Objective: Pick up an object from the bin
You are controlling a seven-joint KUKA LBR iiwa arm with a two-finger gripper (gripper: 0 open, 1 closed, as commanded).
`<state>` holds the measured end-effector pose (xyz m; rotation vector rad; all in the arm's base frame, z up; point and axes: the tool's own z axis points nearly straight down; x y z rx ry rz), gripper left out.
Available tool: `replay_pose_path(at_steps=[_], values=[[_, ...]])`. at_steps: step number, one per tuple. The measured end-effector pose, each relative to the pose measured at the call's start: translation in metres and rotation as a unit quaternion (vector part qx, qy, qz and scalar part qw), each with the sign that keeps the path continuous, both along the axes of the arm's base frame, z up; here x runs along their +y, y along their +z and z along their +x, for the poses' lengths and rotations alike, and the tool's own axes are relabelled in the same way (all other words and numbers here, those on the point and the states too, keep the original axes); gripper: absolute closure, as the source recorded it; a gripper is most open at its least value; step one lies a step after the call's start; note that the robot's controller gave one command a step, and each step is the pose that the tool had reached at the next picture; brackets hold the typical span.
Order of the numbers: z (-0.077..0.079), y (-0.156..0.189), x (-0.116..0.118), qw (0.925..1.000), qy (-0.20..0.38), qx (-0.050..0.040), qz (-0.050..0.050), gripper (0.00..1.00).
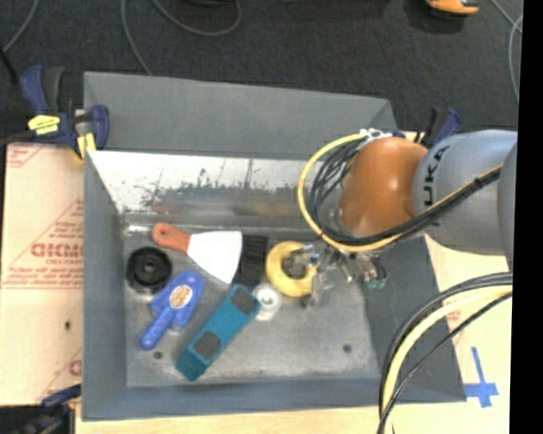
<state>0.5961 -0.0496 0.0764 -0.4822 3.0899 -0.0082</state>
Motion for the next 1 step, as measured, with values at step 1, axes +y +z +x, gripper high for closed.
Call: replay_pose_path(at_steps=[1], values=[[0.0304, 0.1829, 0.0111, 1.0, -0.001, -0.0069, -0.001, 1.0]])
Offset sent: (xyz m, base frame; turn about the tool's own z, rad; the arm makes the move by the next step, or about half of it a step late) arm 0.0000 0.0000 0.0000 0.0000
